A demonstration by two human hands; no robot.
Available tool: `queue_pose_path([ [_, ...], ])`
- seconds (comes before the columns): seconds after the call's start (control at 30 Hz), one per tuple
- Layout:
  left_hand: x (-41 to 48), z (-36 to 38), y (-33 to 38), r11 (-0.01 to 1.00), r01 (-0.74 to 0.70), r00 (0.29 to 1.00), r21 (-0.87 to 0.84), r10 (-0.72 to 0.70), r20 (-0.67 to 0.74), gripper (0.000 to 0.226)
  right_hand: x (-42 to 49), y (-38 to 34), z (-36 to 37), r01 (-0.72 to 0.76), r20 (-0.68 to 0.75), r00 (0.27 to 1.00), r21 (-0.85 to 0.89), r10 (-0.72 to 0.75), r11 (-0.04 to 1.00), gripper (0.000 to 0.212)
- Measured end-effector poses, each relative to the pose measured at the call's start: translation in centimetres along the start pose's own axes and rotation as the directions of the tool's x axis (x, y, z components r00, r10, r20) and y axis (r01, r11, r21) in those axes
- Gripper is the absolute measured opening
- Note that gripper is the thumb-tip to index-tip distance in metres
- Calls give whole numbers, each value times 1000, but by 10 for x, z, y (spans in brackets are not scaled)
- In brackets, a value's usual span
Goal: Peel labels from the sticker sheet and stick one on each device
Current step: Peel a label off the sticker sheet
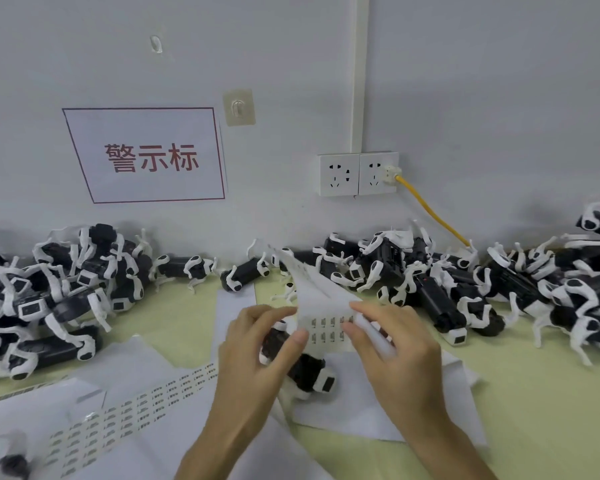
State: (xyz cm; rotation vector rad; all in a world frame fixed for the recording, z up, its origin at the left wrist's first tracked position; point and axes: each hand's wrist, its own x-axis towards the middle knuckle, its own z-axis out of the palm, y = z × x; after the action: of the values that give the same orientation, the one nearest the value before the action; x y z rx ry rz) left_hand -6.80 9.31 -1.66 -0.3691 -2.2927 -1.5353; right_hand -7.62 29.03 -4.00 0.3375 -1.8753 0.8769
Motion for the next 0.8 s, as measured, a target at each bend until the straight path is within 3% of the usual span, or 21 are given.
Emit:
queue_pose_path([
  [0.07, -1, 2, 4, 975, 87, 982, -204, -50, 182, 44, -3, -4, 3, 24, 28, 999, 26, -24, 999, 24],
  [0.13, -2, 5, 6, 945, 168, 963, -282, -96, 252, 30, -8, -9, 7, 47, 81, 995, 80, -54, 996, 22],
  [0.27, -5, 7, 3, 894, 253, 953, -369, -164, 255, 17, -11, -14, 13, 49, 145, 987, 169, -74, 984, 19],
  [0.5, -7, 17, 0, 773, 376, 926, -511, -306, 220, 39, -8, -14, 10, -45, 273, 962, 251, -27, 967, 26],
  [0.8, -9, 25, 0, 848, 318, 948, -423, -274, 163, 27, -11, -10, 11, 63, 136, 986, 230, -96, 971, 18],
])
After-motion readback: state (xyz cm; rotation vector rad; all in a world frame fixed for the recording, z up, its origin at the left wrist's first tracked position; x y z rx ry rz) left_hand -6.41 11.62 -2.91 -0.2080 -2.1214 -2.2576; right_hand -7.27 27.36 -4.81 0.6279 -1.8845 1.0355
